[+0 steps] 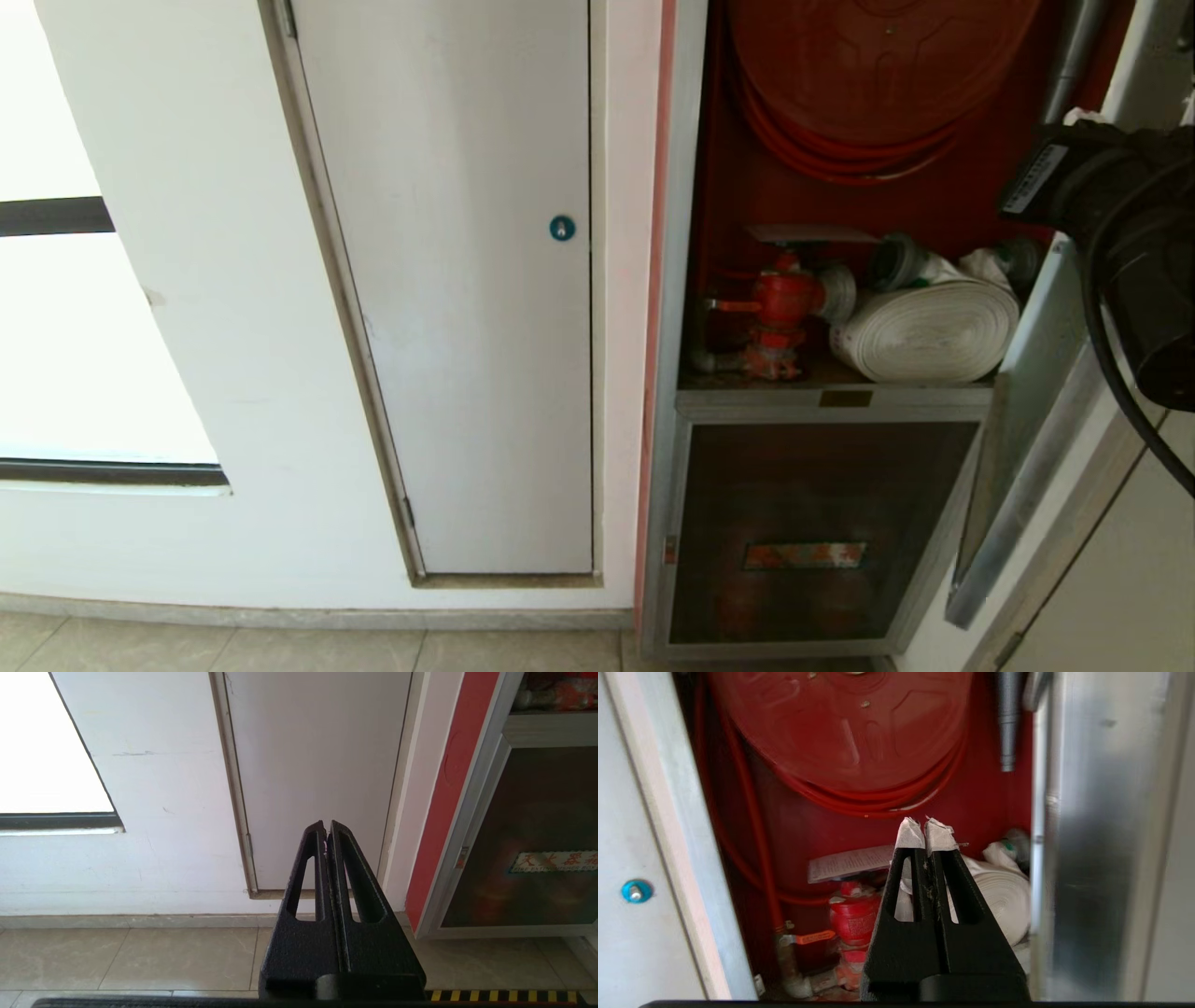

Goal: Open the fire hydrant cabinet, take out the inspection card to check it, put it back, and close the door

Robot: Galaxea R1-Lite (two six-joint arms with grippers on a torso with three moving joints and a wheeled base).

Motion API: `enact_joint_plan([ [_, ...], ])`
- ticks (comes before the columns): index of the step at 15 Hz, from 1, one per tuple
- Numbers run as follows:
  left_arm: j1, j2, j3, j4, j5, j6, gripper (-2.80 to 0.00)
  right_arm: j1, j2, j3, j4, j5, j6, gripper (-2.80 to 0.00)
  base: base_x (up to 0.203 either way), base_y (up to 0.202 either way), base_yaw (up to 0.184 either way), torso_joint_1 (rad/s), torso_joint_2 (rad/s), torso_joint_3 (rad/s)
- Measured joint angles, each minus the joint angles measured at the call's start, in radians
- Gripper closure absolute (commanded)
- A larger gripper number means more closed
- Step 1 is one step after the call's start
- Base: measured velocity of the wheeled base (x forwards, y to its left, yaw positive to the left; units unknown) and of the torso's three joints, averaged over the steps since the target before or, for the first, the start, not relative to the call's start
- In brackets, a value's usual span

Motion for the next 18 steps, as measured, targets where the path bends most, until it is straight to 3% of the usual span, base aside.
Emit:
enact_joint_plan([
  [5,0.0,0.0,0.0,0.0,0.0,0.0,0.0,-0.028,-0.128,0.067,0.057,-0.012,0.0,0.0,0.0,0.0,0.0,0.0,0.0,0.0],
  [10,0.0,0.0,0.0,0.0,0.0,0.0,0.0,-0.121,-0.268,0.152,0.13,-0.007,0.0,0.0,0.0,0.0,0.0,0.0,0.0,0.0],
  [18,0.0,0.0,0.0,0.0,0.0,0.001,0.0,-0.278,-0.442,0.159,0.319,-0.009,0.005,0.0,0.0,0.0,0.0,0.0,0.0,0.0],
])
